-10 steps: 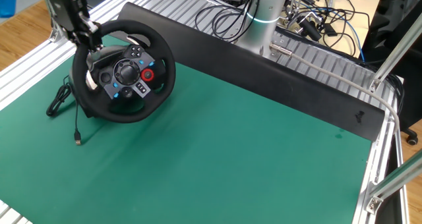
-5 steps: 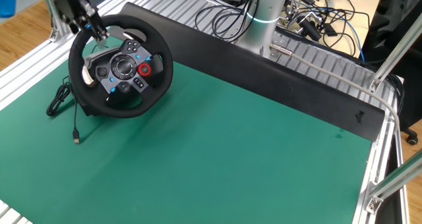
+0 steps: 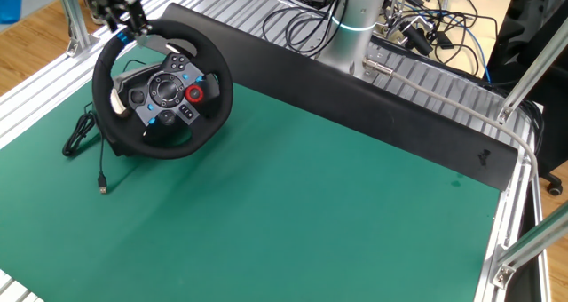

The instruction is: Rotate the steering wheel 90 degrees counterclockwise

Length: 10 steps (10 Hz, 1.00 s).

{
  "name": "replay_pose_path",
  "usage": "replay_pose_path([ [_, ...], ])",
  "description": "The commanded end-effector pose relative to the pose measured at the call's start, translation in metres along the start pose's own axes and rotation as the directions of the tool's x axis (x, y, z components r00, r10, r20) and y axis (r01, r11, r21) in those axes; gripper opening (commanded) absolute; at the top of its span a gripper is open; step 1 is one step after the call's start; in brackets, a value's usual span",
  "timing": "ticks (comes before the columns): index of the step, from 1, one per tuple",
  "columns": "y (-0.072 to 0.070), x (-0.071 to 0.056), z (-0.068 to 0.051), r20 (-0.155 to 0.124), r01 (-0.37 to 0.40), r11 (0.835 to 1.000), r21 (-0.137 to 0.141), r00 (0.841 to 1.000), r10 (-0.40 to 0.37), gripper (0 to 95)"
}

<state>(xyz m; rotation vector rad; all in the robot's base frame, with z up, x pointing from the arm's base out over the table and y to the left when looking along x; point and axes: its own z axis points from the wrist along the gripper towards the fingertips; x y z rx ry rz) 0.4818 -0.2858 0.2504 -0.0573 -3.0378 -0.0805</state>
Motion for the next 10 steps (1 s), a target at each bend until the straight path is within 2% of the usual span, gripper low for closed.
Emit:
replay_pose_path([
  [1, 0.003, 0.002, 0.001, -0.005, -0.02, 1.0, -0.001, 1.0, 0.02, 0.0],
  [6, 0.007, 0.001, 0.007, -0.004, 0.005, 1.0, -0.007, 1.0, -0.005, 0.0],
  [10, 0.014, -0.019, 0.022, 0.004, 0.024, 1.0, -0.012, 1.0, -0.024, 0.0],
])
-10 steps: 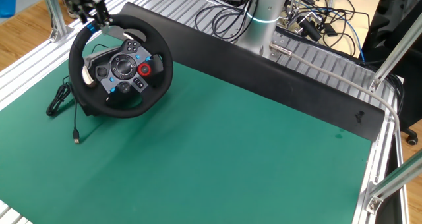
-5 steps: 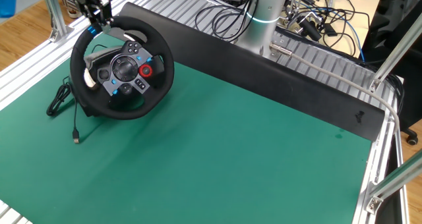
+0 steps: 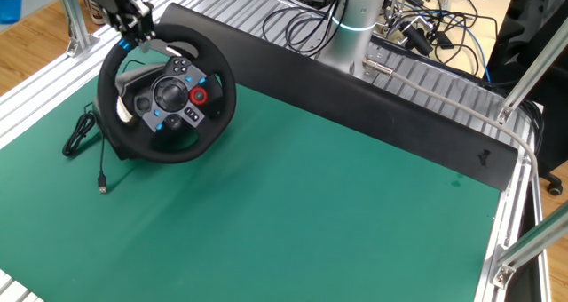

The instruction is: Rotate the steering wheel 90 degrees counterclockwise

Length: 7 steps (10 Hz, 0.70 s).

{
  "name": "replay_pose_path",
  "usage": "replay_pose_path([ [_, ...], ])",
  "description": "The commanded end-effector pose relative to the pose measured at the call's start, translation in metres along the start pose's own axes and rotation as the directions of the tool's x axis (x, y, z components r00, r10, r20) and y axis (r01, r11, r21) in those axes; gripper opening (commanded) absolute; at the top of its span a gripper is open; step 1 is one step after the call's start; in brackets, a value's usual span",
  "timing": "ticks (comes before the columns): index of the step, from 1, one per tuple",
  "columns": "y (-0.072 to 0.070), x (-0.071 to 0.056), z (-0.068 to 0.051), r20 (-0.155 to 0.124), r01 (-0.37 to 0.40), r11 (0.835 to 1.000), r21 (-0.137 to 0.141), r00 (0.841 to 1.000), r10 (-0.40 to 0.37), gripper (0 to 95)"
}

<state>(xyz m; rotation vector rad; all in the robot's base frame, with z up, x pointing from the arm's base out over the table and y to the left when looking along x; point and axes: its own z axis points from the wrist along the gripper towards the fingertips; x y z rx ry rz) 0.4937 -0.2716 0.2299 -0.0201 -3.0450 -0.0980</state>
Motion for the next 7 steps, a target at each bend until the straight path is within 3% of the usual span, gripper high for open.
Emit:
replay_pose_path([
  [1, 0.0, -0.01, 0.002, -0.003, 0.0, 1.0, -0.003, 1.0, 0.0, 0.0],
  [5, -0.001, -0.018, 0.004, -0.003, 0.014, 1.0, -0.008, 1.0, -0.014, 0.0],
  [7, 0.006, -0.031, -0.001, -0.003, 0.022, 1.0, -0.007, 1.0, -0.022, 0.0],
])
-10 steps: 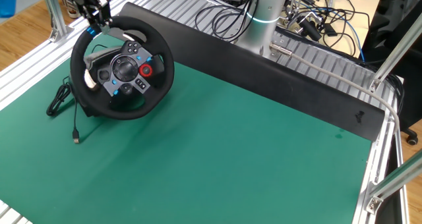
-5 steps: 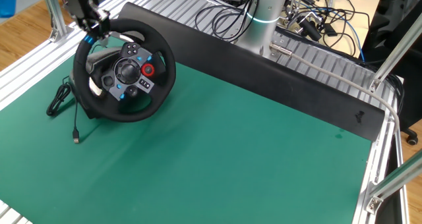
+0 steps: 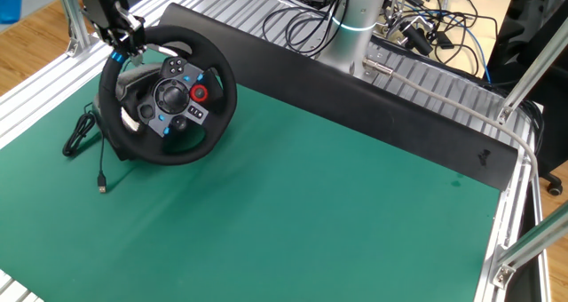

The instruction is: Rotate the steering wheel 90 degrees counterclockwise

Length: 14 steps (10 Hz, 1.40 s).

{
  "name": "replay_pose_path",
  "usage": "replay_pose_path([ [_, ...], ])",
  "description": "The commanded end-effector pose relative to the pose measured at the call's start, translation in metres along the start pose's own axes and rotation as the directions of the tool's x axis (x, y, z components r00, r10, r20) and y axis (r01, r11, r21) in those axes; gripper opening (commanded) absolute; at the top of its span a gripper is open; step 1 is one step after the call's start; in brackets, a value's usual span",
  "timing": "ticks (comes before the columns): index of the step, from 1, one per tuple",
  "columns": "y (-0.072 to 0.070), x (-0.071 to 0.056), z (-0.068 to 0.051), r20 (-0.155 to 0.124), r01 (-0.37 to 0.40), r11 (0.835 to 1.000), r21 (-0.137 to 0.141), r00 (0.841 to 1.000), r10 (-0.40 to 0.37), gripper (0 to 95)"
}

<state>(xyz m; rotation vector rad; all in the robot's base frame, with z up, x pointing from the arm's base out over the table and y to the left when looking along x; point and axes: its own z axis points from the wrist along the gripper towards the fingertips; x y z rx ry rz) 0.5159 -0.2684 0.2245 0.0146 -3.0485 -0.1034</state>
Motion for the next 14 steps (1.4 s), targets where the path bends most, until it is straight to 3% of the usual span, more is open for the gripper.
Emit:
replay_pose_path([
  [1, 0.006, -0.013, -0.003, -0.006, -0.005, 1.0, -0.008, 1.0, 0.005, 0.0],
  [3, 0.009, -0.018, 0.004, -0.005, -0.009, 1.0, -0.009, 1.0, 0.009, 0.0],
  [4, 0.008, -0.018, 0.003, -0.005, -0.01, 1.0, -0.006, 1.0, 0.01, 19.0],
  [5, 0.008, -0.019, 0.003, -0.005, -0.015, 1.0, -0.006, 1.0, 0.015, 19.0],
  [6, 0.008, -0.019, 0.003, 0.0, -0.033, 0.999, 0.002, 0.999, 0.033, 76.0],
  [7, 0.008, -0.019, 0.003, 0.003, -0.04, 0.999, 0.003, 0.999, 0.04, 76.0],
  [8, 0.008, -0.019, 0.003, 0.003, -0.043, 0.999, 0.001, 0.999, 0.043, 95.0],
  [11, 0.006, -0.014, -0.003, 0.001, -0.064, 0.998, 0.002, 0.998, 0.064, 95.0],
  [13, 0.001, -0.003, -0.014, -0.014, -0.08, 0.996, 0.044, 0.997, 0.08, 95.0],
  [14, 0.0, 0.001, -0.018, -0.014, -0.078, 0.996, 0.045, 0.997, 0.079, 76.0],
])
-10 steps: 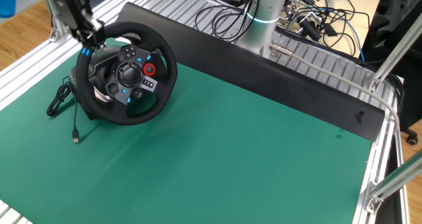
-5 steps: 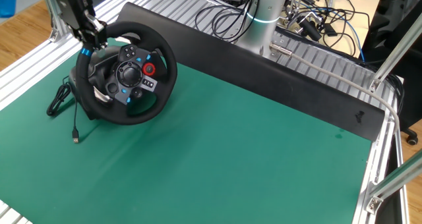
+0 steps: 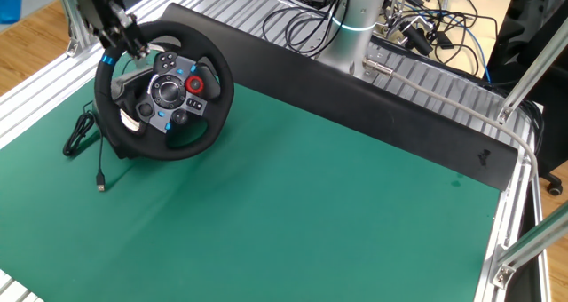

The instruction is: Rotate the steering wheel 90 degrees counterclockwise

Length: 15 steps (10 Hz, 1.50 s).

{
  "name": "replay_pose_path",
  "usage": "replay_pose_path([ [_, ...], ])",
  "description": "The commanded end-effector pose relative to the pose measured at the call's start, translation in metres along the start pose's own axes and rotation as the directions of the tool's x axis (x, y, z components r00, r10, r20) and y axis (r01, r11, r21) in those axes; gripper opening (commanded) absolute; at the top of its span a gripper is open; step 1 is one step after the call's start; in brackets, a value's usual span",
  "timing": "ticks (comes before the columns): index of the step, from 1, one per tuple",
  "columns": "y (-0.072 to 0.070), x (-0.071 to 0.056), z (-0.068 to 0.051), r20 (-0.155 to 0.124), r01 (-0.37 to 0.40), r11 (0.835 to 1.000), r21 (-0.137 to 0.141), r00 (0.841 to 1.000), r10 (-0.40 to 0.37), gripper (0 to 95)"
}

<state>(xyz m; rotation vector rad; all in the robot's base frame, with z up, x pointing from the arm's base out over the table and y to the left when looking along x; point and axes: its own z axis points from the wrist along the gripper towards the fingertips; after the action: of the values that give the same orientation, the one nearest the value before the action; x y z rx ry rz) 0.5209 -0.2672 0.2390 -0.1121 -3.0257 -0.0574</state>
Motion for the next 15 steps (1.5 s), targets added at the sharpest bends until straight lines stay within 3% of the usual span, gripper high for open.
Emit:
replay_pose_path([
  [1, -0.005, 0.01, -0.007, 0.003, -0.001, 1.0, 0.017, 1.0, 0.001, 76.0],
  [3, -0.007, 0.022, -0.01, 0.002, 0.002, 1.0, 0.015, 1.0, -0.002, 76.0],
  [5, -0.007, 0.03, -0.011, 0.002, -0.006, 1.0, 0.016, 1.0, 0.006, 38.0],
  [9, -0.008, 0.048, -0.01, 0.005, -0.036, 0.999, 0.016, 0.999, 0.036, 38.0],
  [10, -0.008, 0.048, -0.01, 0.003, -0.035, 0.999, 0.015, 0.999, 0.035, 19.0],
  [11, -0.008, 0.048, -0.01, 0.004, -0.026, 1.0, 0.015, 1.0, 0.026, 19.0],
  [12, -0.008, 0.048, -0.01, 0.003, -0.016, 1.0, 0.013, 1.0, 0.016, 0.0],
  [15, -0.007, 0.047, -0.009, 0.001, 0.0, 1.0, 0.0, 1.0, 0.0, 0.0],
])
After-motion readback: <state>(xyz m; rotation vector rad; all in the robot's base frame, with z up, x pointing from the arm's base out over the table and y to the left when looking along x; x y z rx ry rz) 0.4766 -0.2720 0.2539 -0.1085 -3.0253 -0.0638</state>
